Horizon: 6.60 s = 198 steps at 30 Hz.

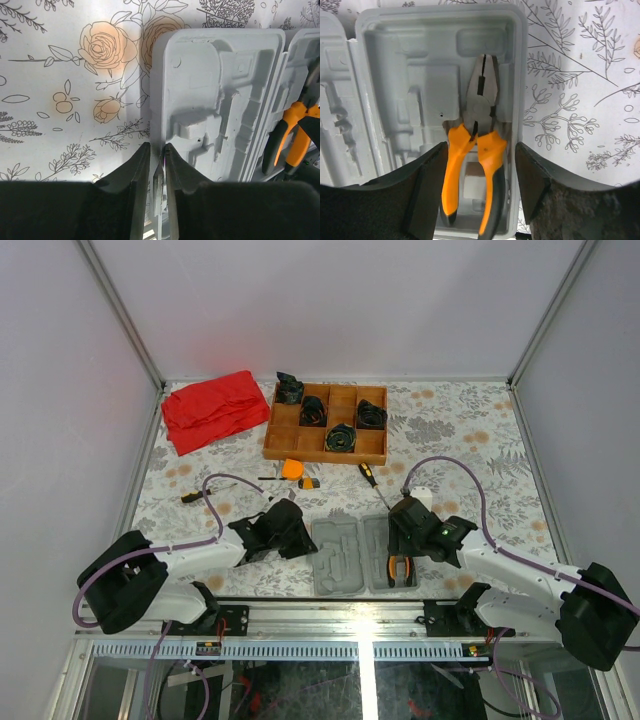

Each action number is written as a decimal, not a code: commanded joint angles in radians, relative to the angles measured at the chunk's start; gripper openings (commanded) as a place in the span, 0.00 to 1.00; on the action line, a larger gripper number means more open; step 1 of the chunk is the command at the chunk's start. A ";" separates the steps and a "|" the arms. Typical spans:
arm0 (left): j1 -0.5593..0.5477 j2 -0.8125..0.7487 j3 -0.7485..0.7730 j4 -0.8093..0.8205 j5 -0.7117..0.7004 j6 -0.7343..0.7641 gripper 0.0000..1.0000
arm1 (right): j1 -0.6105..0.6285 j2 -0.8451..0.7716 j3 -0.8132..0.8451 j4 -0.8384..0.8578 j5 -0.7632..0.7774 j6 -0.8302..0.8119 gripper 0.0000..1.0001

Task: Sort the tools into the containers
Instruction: Place the wrench in the storage box, then move the storage box to the center of the board, then adjust the pliers in the storage box.

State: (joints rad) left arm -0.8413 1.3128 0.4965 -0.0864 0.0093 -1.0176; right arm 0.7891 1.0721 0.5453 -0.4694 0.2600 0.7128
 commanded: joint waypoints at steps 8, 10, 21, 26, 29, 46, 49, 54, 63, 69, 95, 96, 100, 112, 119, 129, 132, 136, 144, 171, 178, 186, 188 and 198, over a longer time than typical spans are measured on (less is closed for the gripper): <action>0.005 -0.012 0.027 -0.052 -0.045 0.026 0.18 | -0.004 -0.019 0.042 -0.017 0.001 0.020 0.63; 0.005 -0.016 0.033 -0.065 -0.057 0.032 0.18 | -0.004 -0.026 0.056 -0.044 0.014 0.017 0.59; 0.020 -0.023 0.046 -0.121 -0.083 0.070 0.19 | -0.004 -0.061 0.095 -0.115 0.006 0.002 0.42; 0.048 -0.046 0.037 -0.145 -0.086 0.076 0.18 | -0.004 -0.067 0.077 -0.055 -0.032 -0.026 0.46; 0.076 -0.069 0.022 -0.151 -0.081 0.081 0.18 | -0.004 -0.075 0.072 -0.028 -0.036 -0.035 0.46; 0.159 -0.143 -0.022 -0.148 -0.058 0.120 0.16 | -0.004 -0.119 0.051 0.056 -0.004 -0.033 0.48; 0.159 -0.154 -0.029 -0.138 -0.048 0.122 0.16 | -0.004 -0.103 0.058 0.056 -0.017 -0.032 0.48; 0.168 -0.169 -0.044 -0.141 -0.054 0.108 0.10 | -0.004 -0.071 0.067 0.048 -0.027 -0.029 0.48; 0.207 -0.207 -0.071 -0.150 -0.046 0.092 0.05 | -0.004 -0.020 0.071 0.066 -0.088 -0.028 0.48; 0.210 -0.208 -0.076 -0.151 -0.043 0.092 0.05 | -0.005 0.016 0.084 0.072 -0.152 -0.058 0.49; 0.211 -0.022 0.010 -0.019 0.012 0.171 0.25 | -0.004 0.009 0.067 0.070 -0.147 -0.065 0.52; 0.211 -0.017 0.009 -0.020 0.008 0.165 0.22 | -0.004 0.008 0.065 0.069 -0.146 -0.064 0.52; 0.211 -0.014 0.002 -0.026 -0.003 0.147 0.11 | -0.004 0.015 0.074 0.039 -0.105 -0.057 0.52; 0.211 -0.108 -0.055 -0.077 -0.039 0.066 0.01 | -0.003 0.072 0.104 0.036 -0.158 -0.101 0.40; 0.211 -0.093 -0.039 -0.078 -0.025 0.085 0.04 | -0.002 0.098 0.118 0.055 -0.168 -0.121 0.36; 0.211 -0.089 -0.039 -0.076 -0.022 0.088 0.05 | -0.002 0.195 0.181 0.049 -0.149 -0.173 0.28; 0.210 -0.092 -0.040 -0.079 -0.025 0.088 0.06 | -0.002 0.214 0.183 0.041 -0.154 -0.172 0.24; 0.210 -0.084 -0.039 -0.075 -0.025 0.090 0.06 | -0.002 0.233 0.185 0.017 -0.156 -0.171 0.19; 0.210 -0.072 -0.029 -0.076 -0.025 0.103 0.05 | -0.002 0.283 0.205 -0.039 -0.179 -0.173 0.17; 0.210 -0.053 -0.009 -0.072 -0.009 0.126 0.06 | 0.130 0.616 0.216 -0.086 -0.139 -0.028 0.09; 0.210 -0.094 -0.012 -0.103 -0.029 0.156 0.18 | 0.155 0.297 0.268 -0.058 0.028 -0.045 0.27; 0.209 -0.091 -0.016 -0.096 -0.020 0.155 0.19 | 0.132 0.123 0.316 0.042 0.036 -0.125 0.41; 0.210 -0.089 -0.015 -0.092 -0.015 0.152 0.19 | 0.125 0.167 0.342 0.009 0.005 -0.123 0.38; 0.210 -0.101 -0.022 -0.084 -0.002 0.152 0.18 | 0.124 0.366 0.335 0.008 -0.125 -0.092 0.26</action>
State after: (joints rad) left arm -0.6376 1.2293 0.4747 -0.1886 -0.0067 -0.8764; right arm 0.9192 1.4143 0.8764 -0.4660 0.1886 0.6098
